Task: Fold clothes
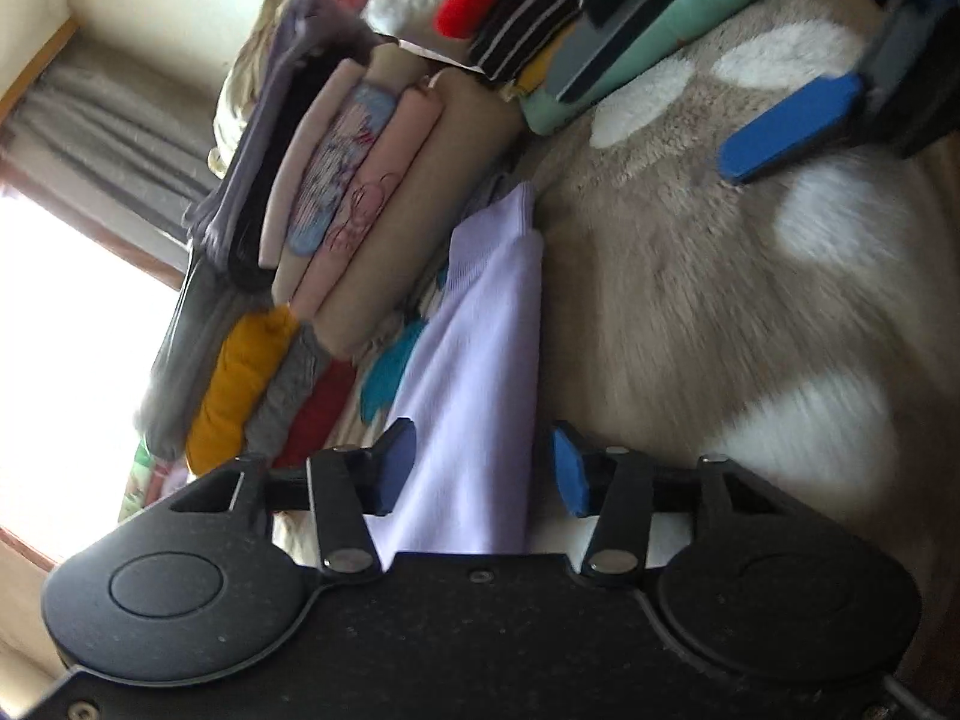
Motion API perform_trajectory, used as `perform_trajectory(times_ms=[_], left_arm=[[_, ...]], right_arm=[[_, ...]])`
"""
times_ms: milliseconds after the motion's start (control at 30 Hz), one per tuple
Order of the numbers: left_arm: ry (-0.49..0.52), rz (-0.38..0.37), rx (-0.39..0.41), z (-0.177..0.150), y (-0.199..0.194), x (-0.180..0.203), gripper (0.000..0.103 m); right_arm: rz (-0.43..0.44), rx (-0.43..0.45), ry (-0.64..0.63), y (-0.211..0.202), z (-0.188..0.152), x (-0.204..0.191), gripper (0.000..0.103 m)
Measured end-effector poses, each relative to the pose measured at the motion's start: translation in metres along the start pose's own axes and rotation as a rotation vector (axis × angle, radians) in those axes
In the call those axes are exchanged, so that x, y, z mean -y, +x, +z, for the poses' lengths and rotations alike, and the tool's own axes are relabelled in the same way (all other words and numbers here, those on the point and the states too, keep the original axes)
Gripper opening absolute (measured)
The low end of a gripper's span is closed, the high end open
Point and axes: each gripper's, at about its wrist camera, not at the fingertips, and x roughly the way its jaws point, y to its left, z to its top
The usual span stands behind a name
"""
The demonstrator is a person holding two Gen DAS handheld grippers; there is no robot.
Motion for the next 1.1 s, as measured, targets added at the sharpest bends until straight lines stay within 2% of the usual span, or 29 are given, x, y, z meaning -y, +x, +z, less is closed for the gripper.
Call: perform_trajectory(times_ms=[167, 367, 433, 533, 633, 800, 867, 933, 1100], left_arm=[[0.067, 0.052, -0.038, 0.03, 0.028, 0.008, 0.042], [0.126, 0.07, -0.075, 0.055, 0.054, 0.011, 0.038], [0.129, 0.053, -0.093, 0.061, 0.062, 0.011, 0.023], [0.091, 0.029, -0.111, 0.064, 0.068, 0.004, 0.011], [-0.032, 0.001, -0.091, 0.063, 0.058, -0.019, 0.009], [-0.362, -0.109, -0.026, 0.052, 0.021, -0.104, 0.008], [-0.491, -0.151, 0.02, 0.041, 0.001, -0.143, 0.008], [-0.603, -0.187, 0.066, 0.027, -0.021, -0.179, 0.008], [-0.819, -0.231, 0.153, -0.017, -0.072, -0.25, 0.008]], right_arm=[[-0.003, 0.051, 0.044, -0.007, 0.01, 0.012, 0.064], [-0.003, 0.108, 0.091, -0.011, 0.02, 0.023, 0.064], [-0.005, 0.115, 0.09, -0.01, 0.021, 0.024, 0.064], [-0.003, 0.123, 0.083, -0.009, 0.021, 0.024, 0.064], [0.012, 0.144, 0.089, -0.011, 0.02, 0.024, 0.066], [0.047, 0.162, 0.034, -0.016, 0.018, 0.013, 0.068], [0.061, 0.133, -0.068, -0.015, 0.012, -0.003, 0.068], [0.091, 0.069, -0.231, -0.009, -0.003, -0.029, 0.069], [0.171, -0.138, -0.668, 0.016, -0.077, -0.095, 0.069]])
